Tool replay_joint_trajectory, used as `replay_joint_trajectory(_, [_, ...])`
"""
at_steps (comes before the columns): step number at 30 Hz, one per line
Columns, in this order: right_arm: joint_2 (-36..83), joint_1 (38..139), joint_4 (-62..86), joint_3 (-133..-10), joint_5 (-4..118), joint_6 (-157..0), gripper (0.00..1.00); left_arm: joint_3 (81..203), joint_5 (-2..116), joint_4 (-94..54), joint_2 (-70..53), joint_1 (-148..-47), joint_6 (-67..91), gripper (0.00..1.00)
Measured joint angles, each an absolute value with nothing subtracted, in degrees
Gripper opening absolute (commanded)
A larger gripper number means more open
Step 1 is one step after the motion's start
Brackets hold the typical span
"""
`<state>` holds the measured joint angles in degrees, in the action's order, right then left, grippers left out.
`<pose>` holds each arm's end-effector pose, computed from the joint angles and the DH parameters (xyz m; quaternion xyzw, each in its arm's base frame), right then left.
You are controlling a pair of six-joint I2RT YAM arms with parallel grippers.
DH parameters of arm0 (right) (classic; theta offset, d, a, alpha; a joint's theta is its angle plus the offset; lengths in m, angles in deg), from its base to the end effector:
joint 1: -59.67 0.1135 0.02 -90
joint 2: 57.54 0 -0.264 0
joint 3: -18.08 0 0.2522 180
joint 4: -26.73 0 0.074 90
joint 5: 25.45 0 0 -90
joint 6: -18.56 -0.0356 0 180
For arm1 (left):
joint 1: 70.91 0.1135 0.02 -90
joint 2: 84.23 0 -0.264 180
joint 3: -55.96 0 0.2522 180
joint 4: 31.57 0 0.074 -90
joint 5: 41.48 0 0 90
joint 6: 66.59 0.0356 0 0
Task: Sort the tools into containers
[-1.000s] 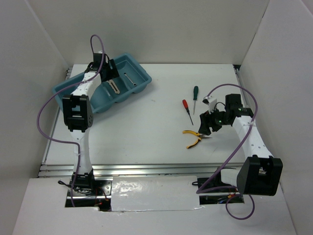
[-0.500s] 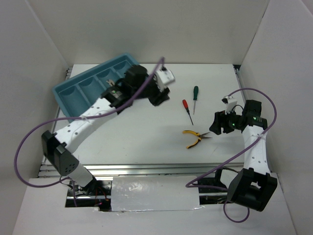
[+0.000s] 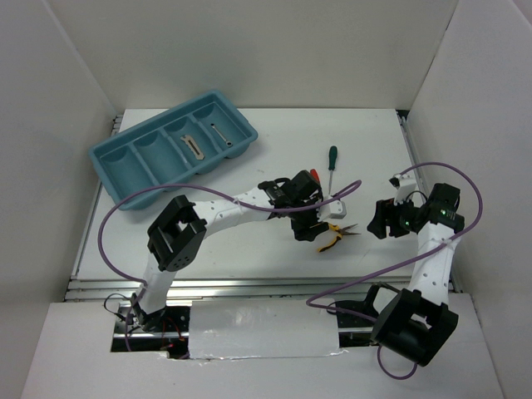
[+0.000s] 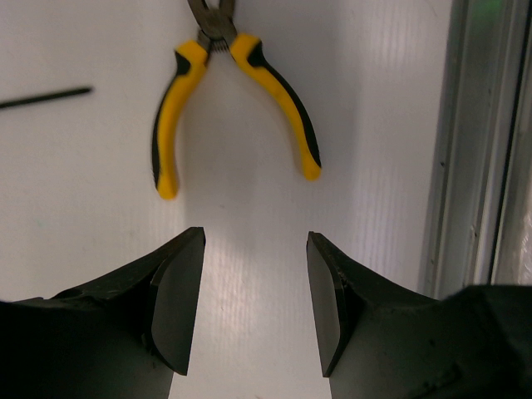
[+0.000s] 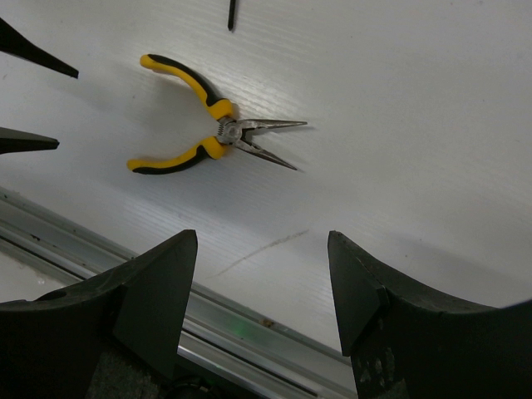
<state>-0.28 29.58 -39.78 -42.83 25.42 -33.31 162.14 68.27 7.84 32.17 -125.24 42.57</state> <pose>0.1629 -0.0684 0.2612 -0.1426 0.9082 0.1455 0.3656 0.2557 -0.3768 0.2233 0.6006 0.7055 -0.2561 0.2754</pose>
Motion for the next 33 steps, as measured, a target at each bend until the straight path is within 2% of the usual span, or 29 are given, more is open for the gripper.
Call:
replay_joint_trajectory(6, [1.4, 26.8, -40.7, -42.8, 25.4, -31.2, 0.72, 165.2, 68.2, 1.0, 36.2, -125.0, 41.0, 0.69])
replay_joint_trajectory(12, [2.5, 26.6, -41.1, -42.9, 25.3, -30.6, 0.72, 172.7, 67.5, -0.5, 43.2, -124.8, 41.1, 0.70])
replay_joint_trajectory(16, [2.9, 26.5, -41.7, -42.9, 25.3, -30.2, 0.72, 173.1, 66.1, -1.7, 45.6, -124.8, 41.2, 0.72])
replay_joint_trajectory(23, [3.1, 26.4, -42.4, -43.1, 24.8, -29.8, 0.72, 173.2, 63.9, -1.8, 47.5, -124.8, 41.5, 0.70])
replay_joint_trajectory(27, [3.4, 26.4, -42.6, -43.4, 24.6, -29.7, 0.72, 173.2, 63.0, -0.6, 47.6, -124.7, 42.9, 0.59])
replay_joint_trajectory(29, [3.5, 26.4, -42.7, -43.4, 24.6, -29.6, 0.72, 173.0, 62.6, 0.0, 47.6, -124.4, 43.4, 0.50])
replay_joint_trajectory(30, [3.5, 26.4, -42.7, -43.4, 24.6, -29.6, 0.72, 172.8, 62.6, 0.4, 47.6, -124.3, 43.8, 0.39])
replay_joint_trajectory(32, [3.6, 26.4, -42.8, -43.4, 24.5, -29.5, 0.72, 172.7, 62.7, 0.8, 47.6, -124.2, 44.3, 0.27])
replay_joint_trajectory(33, [3.6, 26.4, -42.8, -43.4, 24.4, -29.5, 0.72, 172.7, 62.5, 1.0, 47.6, -124.2, 44.5, 0.17])
